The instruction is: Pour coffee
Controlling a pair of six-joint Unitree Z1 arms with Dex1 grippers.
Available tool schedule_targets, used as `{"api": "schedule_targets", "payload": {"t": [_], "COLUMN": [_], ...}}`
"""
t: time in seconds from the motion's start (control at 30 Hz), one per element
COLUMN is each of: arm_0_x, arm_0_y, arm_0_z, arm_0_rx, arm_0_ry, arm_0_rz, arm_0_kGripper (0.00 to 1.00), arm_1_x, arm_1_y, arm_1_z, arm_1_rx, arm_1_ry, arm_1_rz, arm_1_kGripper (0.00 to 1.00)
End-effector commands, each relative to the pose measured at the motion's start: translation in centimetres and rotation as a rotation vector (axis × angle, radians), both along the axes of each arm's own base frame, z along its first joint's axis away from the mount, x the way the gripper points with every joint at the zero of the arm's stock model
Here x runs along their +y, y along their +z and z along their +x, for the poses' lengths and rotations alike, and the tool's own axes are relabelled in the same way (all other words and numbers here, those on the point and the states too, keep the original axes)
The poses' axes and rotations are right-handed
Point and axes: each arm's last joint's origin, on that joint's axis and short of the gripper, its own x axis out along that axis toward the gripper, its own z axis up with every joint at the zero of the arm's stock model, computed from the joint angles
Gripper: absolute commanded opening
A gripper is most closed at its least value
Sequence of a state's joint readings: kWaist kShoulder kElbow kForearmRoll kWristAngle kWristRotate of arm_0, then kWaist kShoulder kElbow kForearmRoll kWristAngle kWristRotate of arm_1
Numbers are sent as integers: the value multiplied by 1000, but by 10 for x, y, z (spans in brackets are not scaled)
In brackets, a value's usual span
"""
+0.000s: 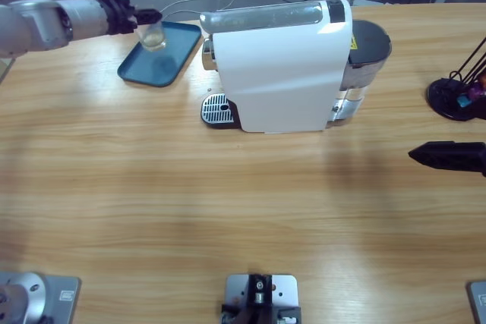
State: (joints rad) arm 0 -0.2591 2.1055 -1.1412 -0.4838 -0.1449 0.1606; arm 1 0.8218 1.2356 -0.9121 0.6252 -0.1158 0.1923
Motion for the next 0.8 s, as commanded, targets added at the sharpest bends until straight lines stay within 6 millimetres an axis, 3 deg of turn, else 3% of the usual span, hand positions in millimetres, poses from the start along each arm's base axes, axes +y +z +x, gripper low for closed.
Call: {"api": "schedule_targets", "payload": {"t": [0.03,0.57,0.6,0.63,0.67,0.7,0.8], "arm_0_x": [-1,-3,-3,-3,-3,-4,-2], "arm_0_y": [-23,-29,-29,-29,-28,-27,-20], "arm_0_z": [19,20,20,18,16,13,3], "arm_0_rx": [163,281,279,277,276,276,270], "arm_0_ry": [41,53,53,51,49,48,38], "arm_0_rz": [42,74,74,74,74,75,84], "arm_0_kGripper": [0,8,361,792,931,979,991], "arm_1_x": [6,5,5,5,5,5,4], "arm_1_y": [-14,-16,-16,-15,-15,-15,-14], "arm_1_z": [7,7,7,7,7,7,7], "arm_1_rx": [25,25,24,23,23,22,18], "arm_1_ry": [-12,-15,-15,-15,-15,-15,-15], "arm_1_rz": [-47,-49,-48,-47,-46,-46,-41], "arm_1_kGripper": [1000,1000,1000,1000,1000,1000,1000]}}
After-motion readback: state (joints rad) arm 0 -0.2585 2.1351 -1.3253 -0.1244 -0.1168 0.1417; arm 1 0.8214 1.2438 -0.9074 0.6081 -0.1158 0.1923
